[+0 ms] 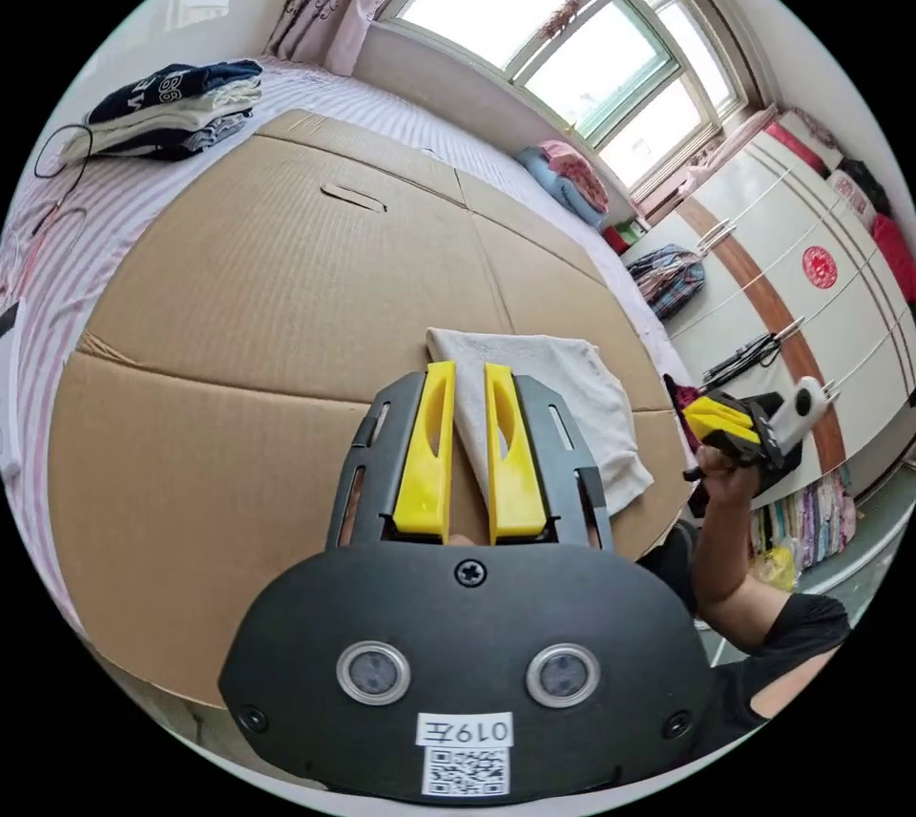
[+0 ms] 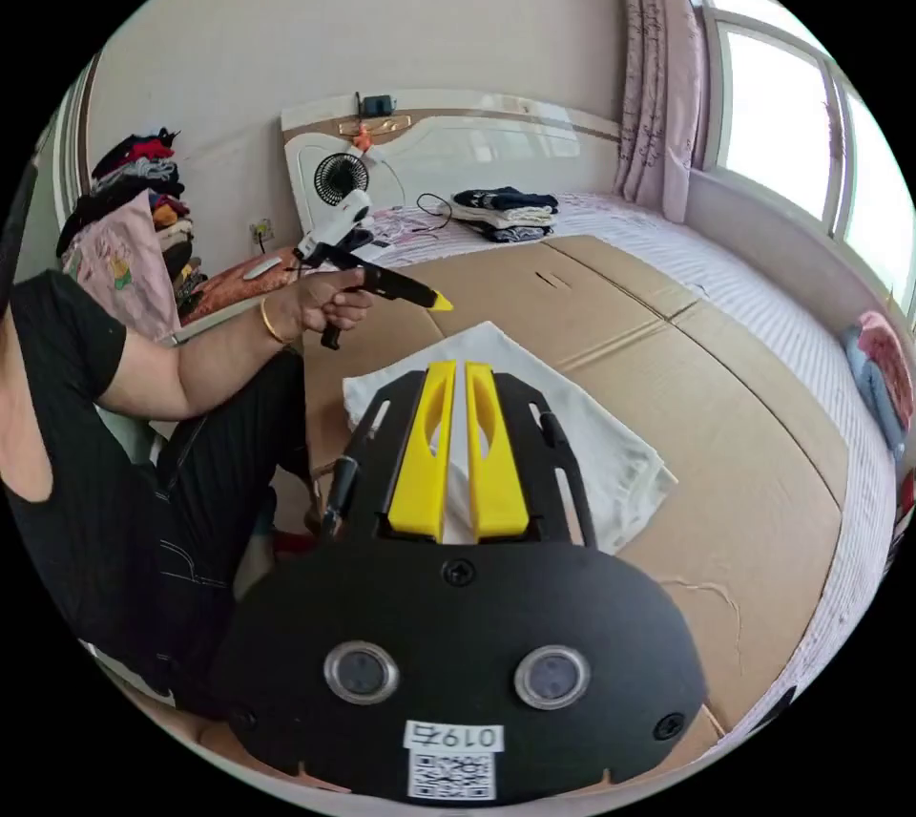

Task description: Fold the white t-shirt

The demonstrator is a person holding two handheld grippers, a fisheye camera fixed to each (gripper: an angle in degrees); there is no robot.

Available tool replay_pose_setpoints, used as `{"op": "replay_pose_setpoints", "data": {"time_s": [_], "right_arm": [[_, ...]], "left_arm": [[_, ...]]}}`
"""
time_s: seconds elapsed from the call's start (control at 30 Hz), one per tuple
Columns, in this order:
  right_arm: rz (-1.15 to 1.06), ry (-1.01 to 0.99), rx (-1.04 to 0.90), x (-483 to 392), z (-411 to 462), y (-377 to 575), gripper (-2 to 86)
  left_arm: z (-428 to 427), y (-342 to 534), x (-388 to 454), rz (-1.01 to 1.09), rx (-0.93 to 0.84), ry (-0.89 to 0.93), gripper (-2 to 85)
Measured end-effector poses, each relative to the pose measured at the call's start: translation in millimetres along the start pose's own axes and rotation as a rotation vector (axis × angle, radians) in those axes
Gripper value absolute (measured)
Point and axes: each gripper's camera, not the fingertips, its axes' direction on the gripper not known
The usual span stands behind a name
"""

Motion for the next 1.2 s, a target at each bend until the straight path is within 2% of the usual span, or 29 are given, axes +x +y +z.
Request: {"op": "replay_pose_setpoints", "data": {"time_s": [0.17, 0.27, 0.47, 0.7, 0.97, 1.2], "right_arm": [[-0.225, 0.364, -0.036, -173.3, 93.9, 39.5, 5.6], [-0.338, 0.412, -0.127, -238.7, 151.6, 61.3, 6.4], [-0.509, 0.563, -0.345, -312.9, 254.6, 102.2, 10.2], [-0.565, 0.607, -0.473, -346.1, 330.6, 133.3, 12.0], [-0.636, 0.622, -0.534, -369.3, 399.5, 182.2, 8.8], [-0.602, 0.672, -0.487, -368.0, 421.1, 220.8, 9.3]], "left_arm": [[-16.5, 17.9, 5.1, 0.058, -0.033, -0.007, 1.0], [-33.2, 29.1, 0.2, 0.061, -0.037, 0.031, 0.9], [-64.4, 52.5, -15.1, 0.039, -0.071, 0.016, 1.3], [-93.2, 78.3, -35.8, -0.031, -0.085, 0.184, 4.3], [-110.8, 110.8, -20.3, -0.016, -0.133, 0.168, 5.8], [-132.6, 148.4, -3.7, -0.012, -0.151, 0.139, 5.1]]}}
